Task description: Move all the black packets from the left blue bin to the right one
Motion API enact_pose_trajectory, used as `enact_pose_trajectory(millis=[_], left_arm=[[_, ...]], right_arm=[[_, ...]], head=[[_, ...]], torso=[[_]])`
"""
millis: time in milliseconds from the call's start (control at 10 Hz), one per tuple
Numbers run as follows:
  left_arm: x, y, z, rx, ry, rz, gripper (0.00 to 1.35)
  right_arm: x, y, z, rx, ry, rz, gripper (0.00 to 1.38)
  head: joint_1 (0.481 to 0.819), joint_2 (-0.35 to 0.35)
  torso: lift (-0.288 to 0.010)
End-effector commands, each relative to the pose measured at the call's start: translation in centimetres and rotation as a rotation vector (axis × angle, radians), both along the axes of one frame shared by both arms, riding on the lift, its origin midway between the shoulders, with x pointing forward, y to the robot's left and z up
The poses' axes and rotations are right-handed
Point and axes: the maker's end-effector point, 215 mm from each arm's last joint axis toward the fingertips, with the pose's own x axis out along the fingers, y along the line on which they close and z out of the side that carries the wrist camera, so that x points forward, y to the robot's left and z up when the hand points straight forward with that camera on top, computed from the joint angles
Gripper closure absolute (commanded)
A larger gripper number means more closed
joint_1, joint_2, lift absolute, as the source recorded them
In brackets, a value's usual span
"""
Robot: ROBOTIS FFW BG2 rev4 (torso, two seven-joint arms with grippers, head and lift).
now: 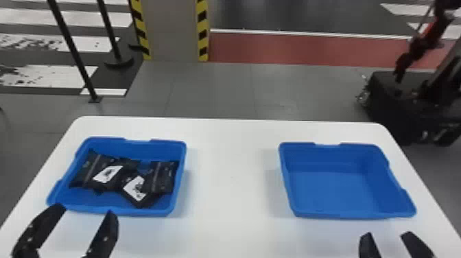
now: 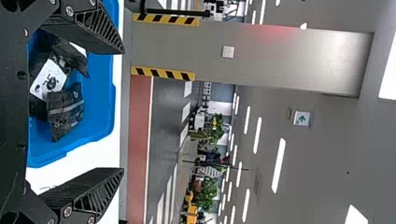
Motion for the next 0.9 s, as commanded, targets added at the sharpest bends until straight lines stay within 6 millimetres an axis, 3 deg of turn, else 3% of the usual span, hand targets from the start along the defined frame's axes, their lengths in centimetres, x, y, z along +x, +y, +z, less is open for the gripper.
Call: enact_pose_trajectory(millis=[0,800], left_arm=[[0.08,-0.02,0.13,0.001,-0.004,-0.002,0.14],[0.40,-0.42,-0.53,-0.014,0.003,-0.014,0.14]], right_arm=[[-0.03,0.03,-0.09,0.001,0.002,0.000,0.35],[-0.07,-0.12,-0.16,0.013,0.002,-0.005,0.35]], head=[[0.695,-0.027],[0.695,-0.038]], torso=[[-0.110],[-0.110]])
